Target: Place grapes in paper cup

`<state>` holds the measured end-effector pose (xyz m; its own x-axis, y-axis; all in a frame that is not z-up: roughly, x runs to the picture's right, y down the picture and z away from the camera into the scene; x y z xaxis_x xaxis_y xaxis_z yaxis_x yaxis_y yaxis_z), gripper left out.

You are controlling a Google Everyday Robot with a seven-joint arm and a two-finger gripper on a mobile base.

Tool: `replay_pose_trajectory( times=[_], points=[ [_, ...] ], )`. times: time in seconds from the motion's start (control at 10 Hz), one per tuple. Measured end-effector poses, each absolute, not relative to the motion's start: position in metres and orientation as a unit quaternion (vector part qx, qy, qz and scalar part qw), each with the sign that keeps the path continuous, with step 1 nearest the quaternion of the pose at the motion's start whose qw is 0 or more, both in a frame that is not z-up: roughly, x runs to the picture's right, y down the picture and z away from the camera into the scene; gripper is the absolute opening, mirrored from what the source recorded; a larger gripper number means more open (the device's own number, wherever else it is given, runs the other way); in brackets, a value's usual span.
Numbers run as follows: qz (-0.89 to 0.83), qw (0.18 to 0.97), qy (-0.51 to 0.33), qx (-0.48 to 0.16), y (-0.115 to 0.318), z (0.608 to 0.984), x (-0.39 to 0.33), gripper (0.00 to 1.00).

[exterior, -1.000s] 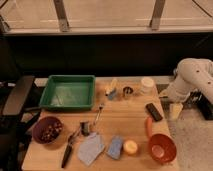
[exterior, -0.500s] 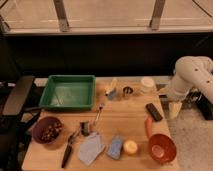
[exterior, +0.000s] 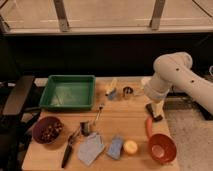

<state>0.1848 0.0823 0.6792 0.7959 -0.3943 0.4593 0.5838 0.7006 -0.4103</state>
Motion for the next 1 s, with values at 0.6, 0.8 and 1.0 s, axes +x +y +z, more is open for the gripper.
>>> replay_pose_trajectory(
  times=[0.6,0.8,1.0],
  points=[
    [-0.378,0.856,-0.241,-0.256,0.108,0.637,0.1,0.8],
    [-0.378,0.856,-0.241,-0.257,0.108,0.637,0.1,0.8],
    [-0.382,0.857,-0.225,-0.263,0.106,0.637,0.104,0.8]
  ],
)
